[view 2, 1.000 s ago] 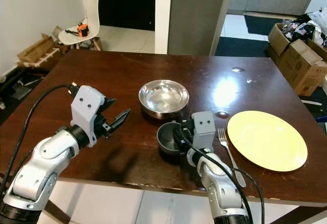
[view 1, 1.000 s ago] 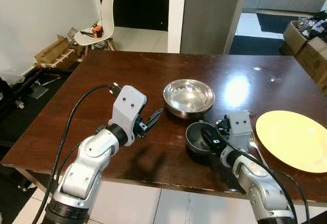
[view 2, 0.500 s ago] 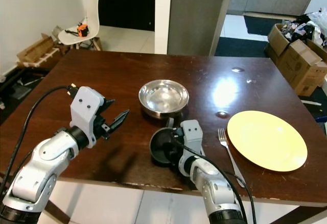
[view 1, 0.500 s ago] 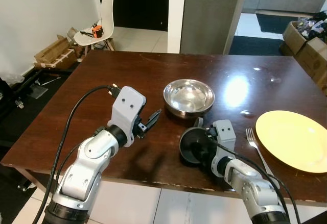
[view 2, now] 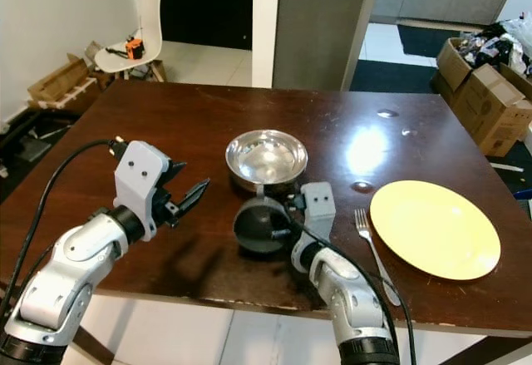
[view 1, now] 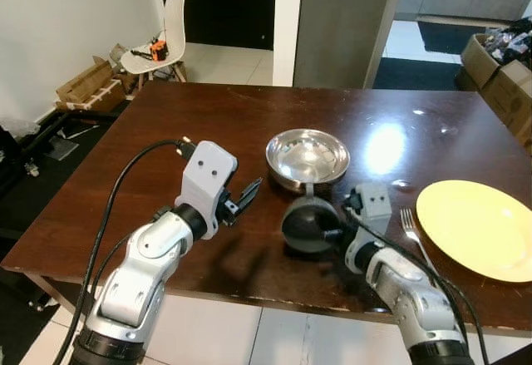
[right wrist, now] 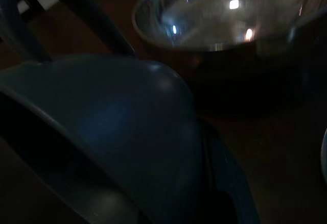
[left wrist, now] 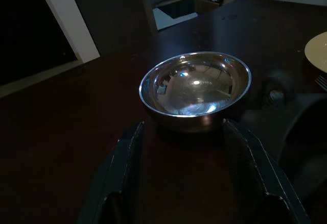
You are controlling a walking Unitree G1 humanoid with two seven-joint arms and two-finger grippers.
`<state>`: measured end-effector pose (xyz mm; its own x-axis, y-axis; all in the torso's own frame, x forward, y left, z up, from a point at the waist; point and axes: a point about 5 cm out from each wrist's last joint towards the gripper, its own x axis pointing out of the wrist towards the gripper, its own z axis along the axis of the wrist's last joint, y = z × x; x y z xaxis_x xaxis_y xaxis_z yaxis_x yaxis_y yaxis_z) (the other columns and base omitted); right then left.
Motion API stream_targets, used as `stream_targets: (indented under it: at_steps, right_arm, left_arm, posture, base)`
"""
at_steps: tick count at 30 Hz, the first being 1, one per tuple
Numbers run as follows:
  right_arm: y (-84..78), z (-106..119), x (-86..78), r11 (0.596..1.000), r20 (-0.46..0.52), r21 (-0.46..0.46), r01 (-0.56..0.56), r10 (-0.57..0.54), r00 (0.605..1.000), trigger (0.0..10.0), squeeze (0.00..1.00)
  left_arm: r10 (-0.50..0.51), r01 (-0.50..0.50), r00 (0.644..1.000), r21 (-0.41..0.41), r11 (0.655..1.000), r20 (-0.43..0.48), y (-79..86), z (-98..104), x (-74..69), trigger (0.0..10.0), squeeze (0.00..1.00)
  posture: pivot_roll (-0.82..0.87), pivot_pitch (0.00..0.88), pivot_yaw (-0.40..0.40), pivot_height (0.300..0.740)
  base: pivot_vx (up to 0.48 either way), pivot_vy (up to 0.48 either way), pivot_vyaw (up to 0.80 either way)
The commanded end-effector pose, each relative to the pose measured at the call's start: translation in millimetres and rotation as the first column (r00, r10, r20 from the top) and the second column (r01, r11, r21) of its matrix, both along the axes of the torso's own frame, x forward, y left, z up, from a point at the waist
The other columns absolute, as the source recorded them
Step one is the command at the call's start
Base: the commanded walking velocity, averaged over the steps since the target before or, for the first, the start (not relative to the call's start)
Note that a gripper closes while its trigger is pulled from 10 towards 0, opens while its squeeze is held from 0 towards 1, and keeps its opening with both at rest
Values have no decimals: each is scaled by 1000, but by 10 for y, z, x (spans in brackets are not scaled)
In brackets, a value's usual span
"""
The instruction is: Setting the table
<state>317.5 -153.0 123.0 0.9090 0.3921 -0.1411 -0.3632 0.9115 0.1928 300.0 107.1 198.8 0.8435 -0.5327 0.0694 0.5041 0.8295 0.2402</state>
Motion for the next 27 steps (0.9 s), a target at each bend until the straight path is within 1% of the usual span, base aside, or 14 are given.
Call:
stream_targets:
  at_steps: [1, 6, 8, 10, 11, 12, 13, 15, 18, 19, 21, 23, 24, 27]
  right_arm:
    - [21, 35, -6, 1000, 26, 26, -12, 11, 1000, 0, 0]
    - [60, 159, -37, 998, 92, 25, -64, 61, 994, 0, 0]
    - [28, 259, -75, 991, 158, -96, -94, 108, 982, 0, 0]
    - [4, 270, -86, 981, 177, -168, -92, 122, 977, 0, 0]
    - [-13, 271, -102, 975, 187, -203, -91, 130, 974, 3961, 0]
    - [-13, 271, -102, 975, 187, -203, -91, 130, 974, 3961, 0]
    - [-40, 276, -132, 965, 199, -244, -94, 145, 969, 10000, 0]
    - [-42, 263, -167, 950, 187, -283, -128, 186, 965, 10000, 0]
    - [-57, 181, -213, 921, 123, -338, -193, 246, 961, 10000, 0]
    - [-57, 181, -213, 921, 123, -338, -193, 246, 961, 10000, 0]
    - [-83, 97, -249, 902, 27, -334, -273, 299, 954, 10000, 0]
    - [-115, 74, -241, 896, -4, -331, -295, 312, 950, 10000, 0]
    - [-113, 74, -223, 915, -26, -248, -319, 323, 946, 10000, 0]
    - [-105, 41, -203, 916, -57, -206, -343, 339, 939, 10000, 0]
  left_arm:
    - [12, -12, 1000, 9, 1000, -1, 10, 2, 2, 10000, 0]
    - [12, -12, 1000, 8, 1000, 2, 8, 17, 8, 10000, 0]
    - [28, -28, 999, -2, 1000, 15, 74, 68, 35, 10000, 0]
    - [41, -40, 999, -17, 999, 23, 123, 108, 55, 10000, 0]
    - [37, -36, 999, -47, 998, 23, 179, 167, 69, 10000, 0]
    - [37, -36, 999, -47, 998, 23, 179, 167, 69, 10000, 0]
    - [21, -18, 999, -79, 997, 33, 291, 283, 89, 10000, 0]
    - [-8, 11, 999, -80, 997, 34, 376, 353, 93, 10000, 0]
    - [-33, 34, 999, -31, 999, 33, 421, 344, 80, 10000, 0]
    - [-33, 34, 999, -31, 999, 33, 421, 344, 80, 10000, 0]
    - [-46, 46, 999, -16, 999, 20, 385, 283, 56, 10000, 0]
    - [-59, 59, 998, -3, 998, 14, 316, 227, 30, 10000, 0]
    - [-79, 79, 997, -15, 997, 4, 234, 188, -3, 10000, 0]
    - [-95, 95, 995, -27, 995, -7, 174, 169, -28, 10000, 0]
  posture:
    - [4, 1, 98, 740]
    - [4, 0, 100, 740]
    - [-2, 0, 101, 740]
    - [-3, 0, 102, 740]
    - [-5, 1, 103, 740]
    - [-5, 1, 103, 740]
    - [-5, 2, 103, 740]
    - [-2, 0, 107, 740]
    - [-1, 0, 113, 740]
    - [-1, 0, 113, 740]
    - [-2, 0, 115, 740]
    - [-4, 0, 111, 740]
    - [-4, 0, 105, 740]
    - [-1, 0, 101, 740]
  base:
    - [0, 0, 0]
    - [0, 0, 0]
    - [0, 0, 0]
    - [0, 0, 0]
    - [0, 0, 0]
    - [0, 0, 0]
    - [0, 0, 0]
    - [0, 0, 0]
    - [0, 0, 0]
    - [0, 0, 0]
    - [0, 0, 0]
    - [0, 0, 0]
    - [0, 0, 0]
    - [0, 0, 0]
